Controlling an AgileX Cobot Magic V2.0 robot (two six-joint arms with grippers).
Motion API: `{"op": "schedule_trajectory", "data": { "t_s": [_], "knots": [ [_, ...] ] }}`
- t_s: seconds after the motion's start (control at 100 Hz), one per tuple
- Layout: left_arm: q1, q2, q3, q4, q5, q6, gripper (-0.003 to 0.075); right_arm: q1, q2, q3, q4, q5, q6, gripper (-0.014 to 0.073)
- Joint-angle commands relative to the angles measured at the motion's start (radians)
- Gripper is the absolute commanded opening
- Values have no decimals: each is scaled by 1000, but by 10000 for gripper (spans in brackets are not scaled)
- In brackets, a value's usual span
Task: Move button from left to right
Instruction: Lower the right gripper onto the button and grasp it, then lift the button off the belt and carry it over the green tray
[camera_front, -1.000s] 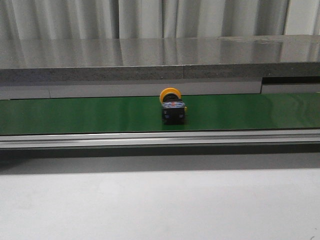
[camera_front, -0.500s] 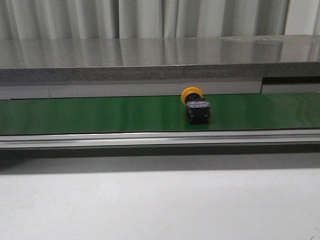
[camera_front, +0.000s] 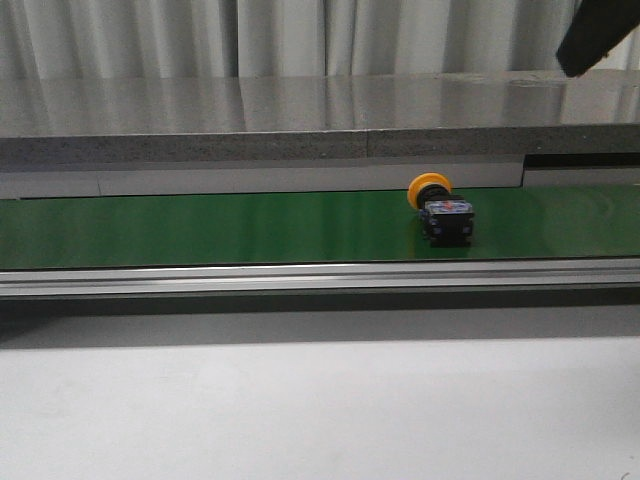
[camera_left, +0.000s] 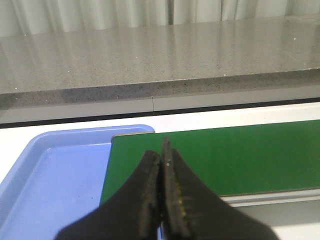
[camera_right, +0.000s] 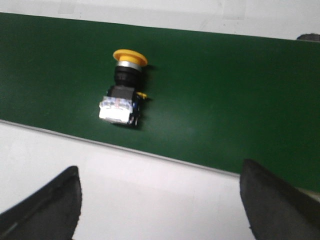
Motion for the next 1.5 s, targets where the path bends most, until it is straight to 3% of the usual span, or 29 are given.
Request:
{"op": "schedule_trajectory", "data": {
  "t_s": [0.0, 0.38, 0.89, 0.98, 1.2, 1.49],
  "knots": [
    [-7, 6, -30, -10, -85, -1, -21, 16, 48, -71, 15, -68, -32, 635],
    [-7, 6, -30, -10, -85, -1, -21, 32, 320, -211, 4, -94, -92, 635],
    [-7, 6, -30, -10, -85, -1, -21, 32, 473, -235, -110, -64, -91, 627],
    [-7, 6, -30, -10, -85, -1, -21, 32, 478, -235, -116, -42, -84, 538],
    [-7, 6, -30, -10, -85, -1, -20, 31, 472, -268, -121, 20, -81, 188],
    [-7, 6, -30, -10, -85, -1, -21, -11, 472, -428, -176, 157, -81, 153]
  ]
}}
